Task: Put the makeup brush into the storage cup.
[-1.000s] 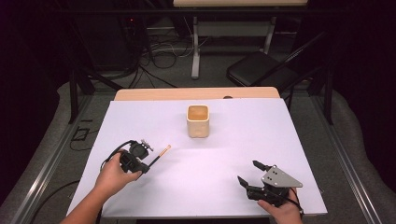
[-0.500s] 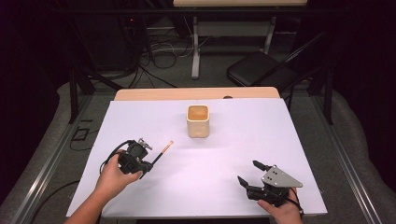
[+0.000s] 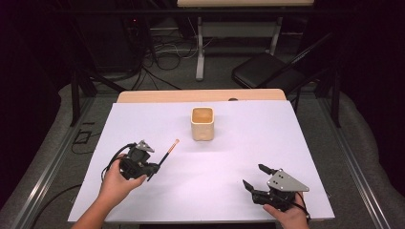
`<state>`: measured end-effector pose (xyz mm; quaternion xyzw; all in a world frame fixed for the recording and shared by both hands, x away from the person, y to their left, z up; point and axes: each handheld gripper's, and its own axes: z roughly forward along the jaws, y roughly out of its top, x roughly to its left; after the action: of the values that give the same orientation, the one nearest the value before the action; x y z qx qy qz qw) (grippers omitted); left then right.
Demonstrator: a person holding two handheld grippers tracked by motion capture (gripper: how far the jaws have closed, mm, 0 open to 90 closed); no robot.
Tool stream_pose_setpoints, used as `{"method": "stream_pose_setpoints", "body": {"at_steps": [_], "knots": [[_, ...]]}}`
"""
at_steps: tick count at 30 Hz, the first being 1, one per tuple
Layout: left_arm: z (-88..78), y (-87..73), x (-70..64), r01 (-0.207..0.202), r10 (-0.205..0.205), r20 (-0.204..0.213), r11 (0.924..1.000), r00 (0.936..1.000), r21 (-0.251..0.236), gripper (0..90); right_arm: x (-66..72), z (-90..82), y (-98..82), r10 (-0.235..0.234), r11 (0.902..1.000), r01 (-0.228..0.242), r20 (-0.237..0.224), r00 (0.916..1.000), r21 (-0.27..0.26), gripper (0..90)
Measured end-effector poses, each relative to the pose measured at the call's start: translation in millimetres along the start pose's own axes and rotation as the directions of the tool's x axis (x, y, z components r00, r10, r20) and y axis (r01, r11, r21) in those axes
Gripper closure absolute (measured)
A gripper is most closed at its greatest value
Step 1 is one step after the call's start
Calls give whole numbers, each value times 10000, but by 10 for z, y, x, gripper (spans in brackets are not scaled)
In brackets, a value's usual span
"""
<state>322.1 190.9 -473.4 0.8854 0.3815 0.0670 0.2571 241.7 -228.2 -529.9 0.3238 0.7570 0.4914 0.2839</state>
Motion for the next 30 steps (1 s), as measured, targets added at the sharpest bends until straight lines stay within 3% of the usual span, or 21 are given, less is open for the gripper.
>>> {"method": "stream_pose_setpoints", "body": {"at_steps": [14,30], "knots": [[-20,16,-112,-71,112,316,9918,9994,-1272,837,-3,2,-2,-5,10000,5,6,10000,7,246],[18,22,-239,161,65,815,9618,9966,-2734,837,3,14,-7,30,10000,-30,18,10000,-30,246]]}}
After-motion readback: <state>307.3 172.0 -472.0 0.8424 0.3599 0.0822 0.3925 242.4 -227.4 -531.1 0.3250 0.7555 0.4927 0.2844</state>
